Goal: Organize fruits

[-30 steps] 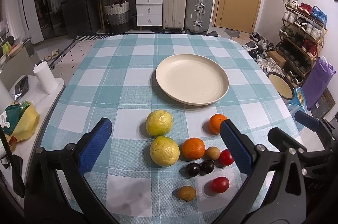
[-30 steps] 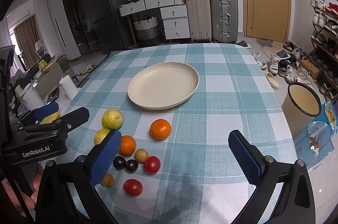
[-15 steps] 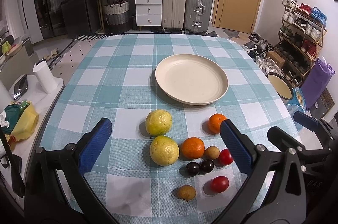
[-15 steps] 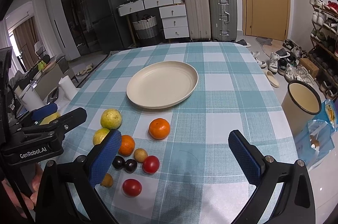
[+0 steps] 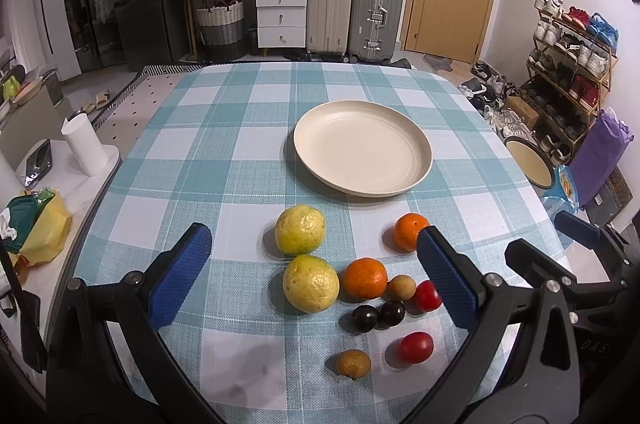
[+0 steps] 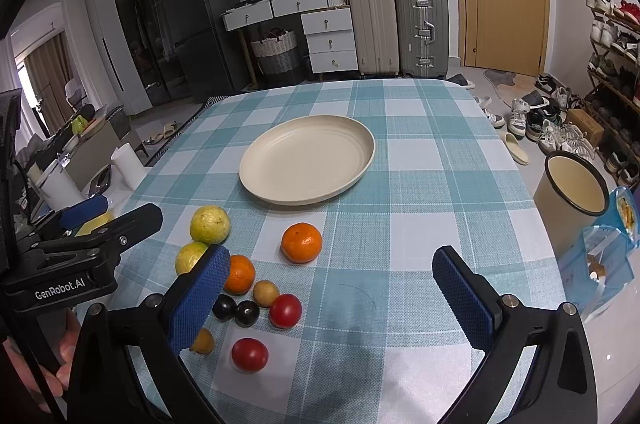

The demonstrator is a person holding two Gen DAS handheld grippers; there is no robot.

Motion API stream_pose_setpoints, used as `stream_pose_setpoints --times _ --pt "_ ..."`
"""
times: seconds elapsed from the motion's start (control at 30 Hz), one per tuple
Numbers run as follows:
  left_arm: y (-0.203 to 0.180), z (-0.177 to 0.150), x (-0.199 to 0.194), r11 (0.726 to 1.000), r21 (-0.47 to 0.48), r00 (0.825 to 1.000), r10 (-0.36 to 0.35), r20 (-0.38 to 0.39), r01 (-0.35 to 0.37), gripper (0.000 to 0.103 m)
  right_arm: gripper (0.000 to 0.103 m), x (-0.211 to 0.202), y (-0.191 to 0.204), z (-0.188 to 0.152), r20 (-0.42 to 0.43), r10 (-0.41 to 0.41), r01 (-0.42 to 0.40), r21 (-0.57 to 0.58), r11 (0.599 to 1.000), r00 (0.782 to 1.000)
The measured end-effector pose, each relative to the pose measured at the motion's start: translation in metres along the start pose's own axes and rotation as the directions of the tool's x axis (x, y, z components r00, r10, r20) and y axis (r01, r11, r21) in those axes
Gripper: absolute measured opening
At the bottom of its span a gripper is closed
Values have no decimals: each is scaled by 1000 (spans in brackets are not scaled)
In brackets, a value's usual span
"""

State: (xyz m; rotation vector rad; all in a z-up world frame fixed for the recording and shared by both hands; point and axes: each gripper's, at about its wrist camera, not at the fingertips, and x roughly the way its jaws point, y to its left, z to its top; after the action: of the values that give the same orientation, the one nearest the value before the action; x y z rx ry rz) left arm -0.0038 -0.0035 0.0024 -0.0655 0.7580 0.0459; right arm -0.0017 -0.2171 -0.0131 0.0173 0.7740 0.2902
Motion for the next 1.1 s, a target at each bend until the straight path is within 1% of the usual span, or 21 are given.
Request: stream_pose_setpoints --times 0.3,0.57,0.77,0.87,1.1 --pt "2 -5 2 1000 -10 1000 -7 -10 7 102 103 1 0 -1 -4 -2 2 2 1000 1000" --pt "8 -7 17 999 -25 998 -26 -53 25 102 103 5 -2 -3 -10 -2 2 4 1000 1000" --pt "14 -5 37 998 -39 992 -52 -112 48 102 103 16 -5 -5 -26 -1 2 12 1000 1000" --pt "14 -5 52 999 -25 987 -48 -154 45 102 103 23 -6 -5 -37 -5 5 9 1000 999" --pt "25 -2 83 996 -58 971 -84 -224 73 102 103 45 -11 -2 -73 -2 3 18 1000 997"
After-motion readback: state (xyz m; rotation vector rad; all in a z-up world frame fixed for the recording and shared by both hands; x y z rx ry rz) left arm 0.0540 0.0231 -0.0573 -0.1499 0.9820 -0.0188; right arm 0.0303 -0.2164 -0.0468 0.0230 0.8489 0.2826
